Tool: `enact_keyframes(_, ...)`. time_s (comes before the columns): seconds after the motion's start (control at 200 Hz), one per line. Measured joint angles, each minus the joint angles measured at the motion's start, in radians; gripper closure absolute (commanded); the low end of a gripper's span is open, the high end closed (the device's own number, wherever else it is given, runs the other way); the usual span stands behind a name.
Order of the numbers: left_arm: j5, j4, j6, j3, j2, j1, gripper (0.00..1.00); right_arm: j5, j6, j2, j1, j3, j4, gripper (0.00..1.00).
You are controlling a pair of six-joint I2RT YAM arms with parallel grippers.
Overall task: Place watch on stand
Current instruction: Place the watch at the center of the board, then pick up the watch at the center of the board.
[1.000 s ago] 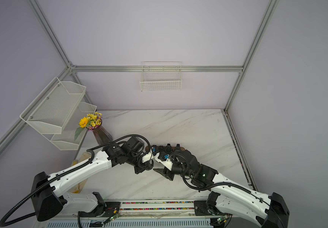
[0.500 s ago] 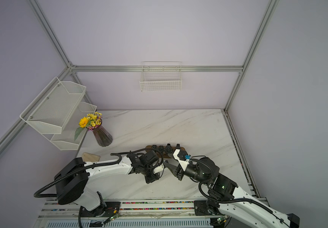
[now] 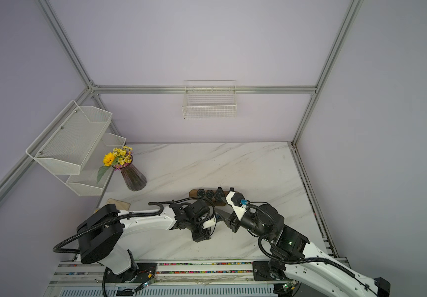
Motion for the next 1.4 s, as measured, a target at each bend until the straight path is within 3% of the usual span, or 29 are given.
enact_keyframes(0.095,-0.035,0.032,-0.044,-0.084,-0.150,-0.001,0.00,0.017,0.000,0.029,0.000,0.031,-0.031,0.50)
enact_keyframes(0.24,-0.121,0.116,-0.142,-0.233,-0.531,-0.001,0.00,0.015,-0.001,0.125,0.001,0.112,-0.102,0.50)
enact_keyframes(0.39,-0.333,0.174,-0.283,-0.376,-0.935,-0.002,0.00,-0.029,-0.017,0.308,0.004,0.198,-0.196,0.49)
enact_keyframes(0.585,-0.631,0.095,-0.505,-0.480,-1.260,0.025,0.00,-0.102,-0.049,0.484,0.014,0.249,-0.344,0.48)
enact_keyframes(0.73,-0.776,0.023,-0.608,-0.483,-1.334,0.061,0.00,-0.110,-0.121,0.669,0.034,0.371,-0.460,0.50)
enact_keyframes(0.89,-0.851,-0.012,-0.645,-0.483,-1.334,0.071,0.00,-0.127,-0.204,0.820,0.056,0.422,-0.543,0.50)
enact_keyframes(1.145,-0.908,-0.021,-0.655,-0.493,-1.344,0.079,0.00,-0.136,-0.322,0.988,0.122,0.436,-0.554,0.52)
enact_keyframes(1.4,-0.923,-0.027,-0.655,-0.517,-1.379,0.079,0.00,-0.068,-0.381,1.025,0.127,0.430,-0.531,0.56)
